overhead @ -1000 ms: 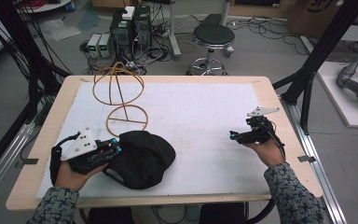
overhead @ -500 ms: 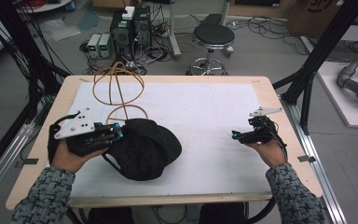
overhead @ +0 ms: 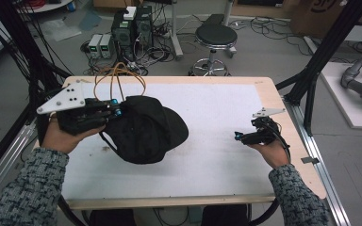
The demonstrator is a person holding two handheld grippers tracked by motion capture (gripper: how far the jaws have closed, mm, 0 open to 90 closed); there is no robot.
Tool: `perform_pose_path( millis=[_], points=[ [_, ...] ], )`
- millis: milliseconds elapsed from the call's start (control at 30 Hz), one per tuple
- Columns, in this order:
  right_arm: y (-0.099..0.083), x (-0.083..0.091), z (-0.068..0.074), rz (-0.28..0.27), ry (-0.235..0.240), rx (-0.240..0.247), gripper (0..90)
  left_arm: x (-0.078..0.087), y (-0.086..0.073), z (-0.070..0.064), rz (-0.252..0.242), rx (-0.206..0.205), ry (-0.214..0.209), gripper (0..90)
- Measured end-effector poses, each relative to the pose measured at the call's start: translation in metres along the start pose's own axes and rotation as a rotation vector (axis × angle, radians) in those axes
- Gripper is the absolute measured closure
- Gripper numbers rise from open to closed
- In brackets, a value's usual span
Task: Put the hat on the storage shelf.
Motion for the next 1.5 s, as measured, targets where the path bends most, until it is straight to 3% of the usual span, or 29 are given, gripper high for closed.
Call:
perform_pose_path(
  millis=[467,567,767,1100,1500],
  points=[
    [-0.001,0.0,-0.002,0.002,0.0,-0.01,10.6,0.013,0.037,0.031,-0.08,0.008,0.036,87.5],
    [-0.001,0.0,-0.003,-0.004,0.0,-0.013,10.6,0.016,0.045,0.04,-0.106,0.017,0.052,87.5],
    [-0.002,0.003,-0.006,-0.013,-0.003,-0.025,10.6,0.02,0.054,0.059,-0.1,0.01,0.114,87.5],
    [-0.002,0.003,-0.007,-0.017,0.003,-0.027,10.6,0.017,0.051,0.088,-0.097,0.034,0.224,87.6],
    [-0.002,0.004,-0.006,-0.022,0.009,-0.025,10.6,0.011,0.027,0.104,-0.047,0.087,0.36,87.5]
  ],
)
Point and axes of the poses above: each handheld gripper's, and its own axes: x roughly backward along the jaws, y roughly out of its top, z roughly to its left, the point moved 2 cm from there along -x, roughly forward along the jaws, and after that the axes turned 13 degrees about y, right-handed, at the moved point
